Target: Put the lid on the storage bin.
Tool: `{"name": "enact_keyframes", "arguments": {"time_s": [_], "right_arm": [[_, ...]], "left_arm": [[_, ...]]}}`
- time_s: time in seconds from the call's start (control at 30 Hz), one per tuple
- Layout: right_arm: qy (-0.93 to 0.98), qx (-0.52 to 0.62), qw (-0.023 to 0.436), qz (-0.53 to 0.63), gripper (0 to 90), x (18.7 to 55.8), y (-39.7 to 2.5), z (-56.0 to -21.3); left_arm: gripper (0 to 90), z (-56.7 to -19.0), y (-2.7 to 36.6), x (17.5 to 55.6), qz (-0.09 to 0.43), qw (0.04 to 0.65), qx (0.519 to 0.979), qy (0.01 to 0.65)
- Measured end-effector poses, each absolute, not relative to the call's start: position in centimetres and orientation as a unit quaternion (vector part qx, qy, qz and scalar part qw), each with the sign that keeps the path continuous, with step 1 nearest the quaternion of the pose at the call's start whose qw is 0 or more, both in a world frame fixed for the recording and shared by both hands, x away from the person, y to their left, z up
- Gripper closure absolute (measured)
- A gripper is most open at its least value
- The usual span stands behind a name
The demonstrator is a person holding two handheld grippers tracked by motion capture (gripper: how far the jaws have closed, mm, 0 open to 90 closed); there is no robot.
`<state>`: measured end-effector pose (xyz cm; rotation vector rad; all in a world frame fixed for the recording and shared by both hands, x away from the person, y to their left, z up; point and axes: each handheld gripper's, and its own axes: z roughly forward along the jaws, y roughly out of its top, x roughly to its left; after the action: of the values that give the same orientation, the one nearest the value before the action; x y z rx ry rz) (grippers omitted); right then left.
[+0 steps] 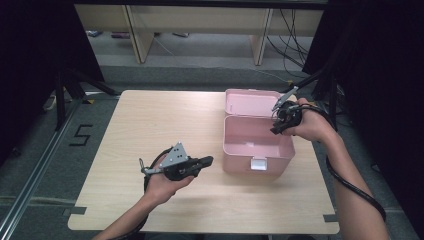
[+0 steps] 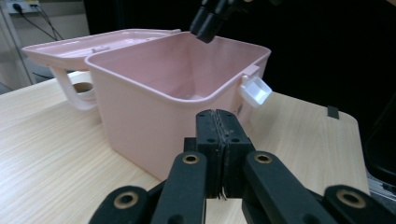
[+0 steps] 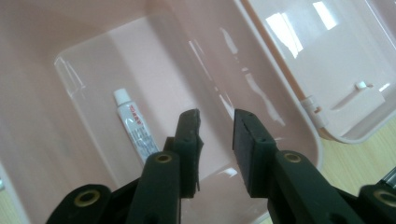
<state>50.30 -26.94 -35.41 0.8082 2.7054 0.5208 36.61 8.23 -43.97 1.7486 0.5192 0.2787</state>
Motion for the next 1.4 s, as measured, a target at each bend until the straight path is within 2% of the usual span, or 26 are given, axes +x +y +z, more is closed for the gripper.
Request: {"name": "enact_keyframes", "arguments": {"time_s": [0.3,0.5,0.57,0.7,1.03,1.4], "right_arm": [[0.908,0.339,0.135,0.206,70.5,51.0,-27.5,-34.6],[0.888,0.368,0.157,0.225,70.3,51.7,-28.4,-34.0],[0.879,0.391,0.15,0.226,70.3,51.9,-28.7,-33.8],[0.866,0.409,0.172,0.23,71.4,52.8,-29.4,-33.7],[0.81,0.496,0.194,0.246,76.7,55.7,-30.8,-34.1],[0.761,0.567,0.192,0.251,74.7,59.1,-30.8,-35.7]], "left_arm": [[88.4,-43.6,6.5,36.7,0.113,0.609,0.758,0.205],[88.2,-43.7,4.9,37.0,0.108,0.615,0.758,0.189],[87.8,-43.8,4.1,37.2,0.103,0.621,0.755,0.181],[87.7,-44.0,2.6,37.5,0.097,0.627,0.753,0.173],[88.5,-44.3,-0.3,38.1,0.087,0.626,0.757,0.165],[89.2,-45.0,-3.2,38.8,0.091,0.616,0.767,0.154]]}}
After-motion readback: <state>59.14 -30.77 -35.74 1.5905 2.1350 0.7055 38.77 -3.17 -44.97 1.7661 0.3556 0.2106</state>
